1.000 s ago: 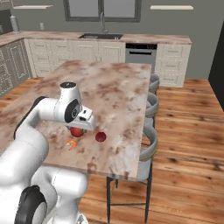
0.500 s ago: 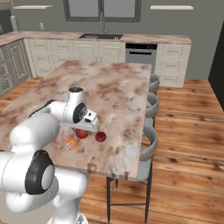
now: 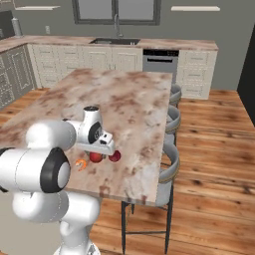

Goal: Open the fridge, remove the pear, onion, and shrimp, and place them on any counter.

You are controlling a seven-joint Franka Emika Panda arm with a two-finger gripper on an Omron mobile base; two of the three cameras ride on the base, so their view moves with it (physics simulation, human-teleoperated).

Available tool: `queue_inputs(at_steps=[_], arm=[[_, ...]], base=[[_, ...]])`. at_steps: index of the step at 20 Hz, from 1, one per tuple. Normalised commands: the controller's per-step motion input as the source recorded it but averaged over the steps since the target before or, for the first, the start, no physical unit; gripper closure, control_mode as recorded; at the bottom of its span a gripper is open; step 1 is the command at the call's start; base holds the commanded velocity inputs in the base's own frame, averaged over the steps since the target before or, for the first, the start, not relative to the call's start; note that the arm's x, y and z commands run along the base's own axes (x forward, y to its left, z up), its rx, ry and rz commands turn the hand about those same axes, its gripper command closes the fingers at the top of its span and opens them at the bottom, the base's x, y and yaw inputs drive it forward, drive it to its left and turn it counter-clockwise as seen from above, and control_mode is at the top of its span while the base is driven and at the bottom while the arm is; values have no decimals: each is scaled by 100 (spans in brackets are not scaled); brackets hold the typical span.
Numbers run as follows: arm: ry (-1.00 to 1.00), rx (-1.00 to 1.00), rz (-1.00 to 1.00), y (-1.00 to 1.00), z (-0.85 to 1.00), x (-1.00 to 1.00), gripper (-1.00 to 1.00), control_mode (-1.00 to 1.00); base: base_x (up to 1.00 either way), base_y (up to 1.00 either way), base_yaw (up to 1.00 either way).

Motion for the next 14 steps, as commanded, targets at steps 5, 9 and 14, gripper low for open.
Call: queue_inputs(at_steps=[5,9,14], arm=[[0,0,0,0,0,0,100,-100],[0,0,0,0,0,0,-100,-100],[0,0,0,0,-37,7,-100,-100]], base=[[0,0,0],[0,0,0],[0,0,0]])
